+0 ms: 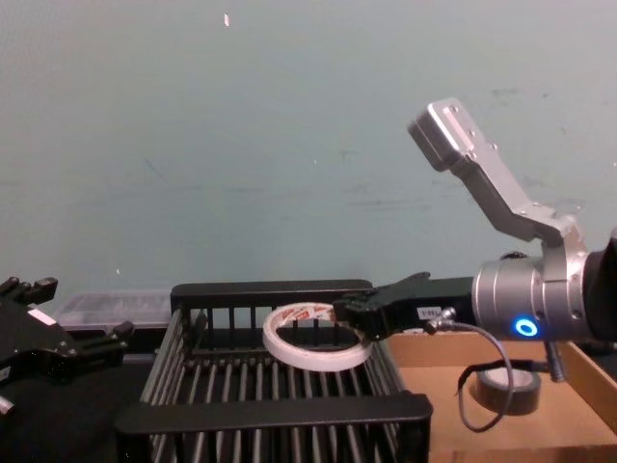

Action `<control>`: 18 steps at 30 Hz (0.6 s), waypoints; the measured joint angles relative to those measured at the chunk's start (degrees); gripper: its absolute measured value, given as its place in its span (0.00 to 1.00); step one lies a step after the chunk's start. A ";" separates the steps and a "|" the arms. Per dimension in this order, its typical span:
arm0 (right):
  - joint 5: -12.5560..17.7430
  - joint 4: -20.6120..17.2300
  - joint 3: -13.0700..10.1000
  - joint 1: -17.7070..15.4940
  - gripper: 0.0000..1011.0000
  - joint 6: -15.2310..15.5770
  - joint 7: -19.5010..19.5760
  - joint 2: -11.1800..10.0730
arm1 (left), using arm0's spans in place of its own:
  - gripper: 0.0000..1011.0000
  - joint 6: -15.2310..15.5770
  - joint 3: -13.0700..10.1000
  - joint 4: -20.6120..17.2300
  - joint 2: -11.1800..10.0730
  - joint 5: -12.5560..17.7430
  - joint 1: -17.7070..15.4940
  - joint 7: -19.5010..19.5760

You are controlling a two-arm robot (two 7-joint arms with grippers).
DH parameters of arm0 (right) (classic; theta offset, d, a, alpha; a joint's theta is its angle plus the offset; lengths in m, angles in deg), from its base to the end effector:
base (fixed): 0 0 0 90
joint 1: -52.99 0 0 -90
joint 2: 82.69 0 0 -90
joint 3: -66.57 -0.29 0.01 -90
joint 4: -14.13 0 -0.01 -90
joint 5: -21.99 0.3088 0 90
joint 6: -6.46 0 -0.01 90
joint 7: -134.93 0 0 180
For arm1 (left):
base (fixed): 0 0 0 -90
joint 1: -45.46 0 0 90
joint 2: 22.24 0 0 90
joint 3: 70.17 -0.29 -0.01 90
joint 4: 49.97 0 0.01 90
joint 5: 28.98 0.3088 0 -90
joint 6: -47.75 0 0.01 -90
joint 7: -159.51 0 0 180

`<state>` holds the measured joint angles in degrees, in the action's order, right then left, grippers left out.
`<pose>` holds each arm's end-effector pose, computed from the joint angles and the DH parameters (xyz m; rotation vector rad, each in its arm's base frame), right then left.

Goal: Pick up the white tape and place it into the black box , Pick up the silver tape and place it into the brown box.

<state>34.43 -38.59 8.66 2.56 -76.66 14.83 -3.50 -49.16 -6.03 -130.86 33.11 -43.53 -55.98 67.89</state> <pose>0.4918 0.0420 -0.2537 -0.3451 -0.0025 -0.7346 0.3581 0.0828 -0.3023 0.3045 -0.2851 1.2481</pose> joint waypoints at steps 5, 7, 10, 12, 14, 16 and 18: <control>-0.70 0.70 -0.04 -0.06 0.09 -0.15 -0.10 0.47 | 0.99 0.00 0.00 0.00 0.00 0.00 0.00 0.00; -0.85 0.77 -0.04 -0.11 0.09 -0.15 -0.13 0.54 | 0.99 0.00 0.00 0.00 0.00 0.00 0.00 0.00; -1.15 0.84 -0.06 -0.22 0.09 -0.12 -0.17 0.61 | 0.99 0.00 0.00 0.00 0.00 0.00 0.00 0.00; -1.52 0.83 0.00 -0.28 0.09 -0.23 -0.34 0.60 | 0.99 0.00 0.00 0.00 0.00 0.00 0.00 0.00; -1.77 0.79 0.11 -0.32 0.09 -0.39 -0.52 0.57 | 0.99 0.00 0.00 0.00 0.00 0.00 0.00 0.00; -1.77 0.79 0.11 -0.32 0.09 -0.39 -0.52 0.57 | 0.99 0.00 0.00 0.00 0.00 0.00 0.00 0.00; -1.76 0.77 0.11 -0.32 0.09 -0.39 -0.51 0.57 | 0.99 0.00 0.00 0.00 0.00 0.00 0.00 0.00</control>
<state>32.67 -37.81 8.77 2.24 -77.05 14.33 -2.92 -49.16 -6.04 -130.87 33.11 -43.53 -55.98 67.89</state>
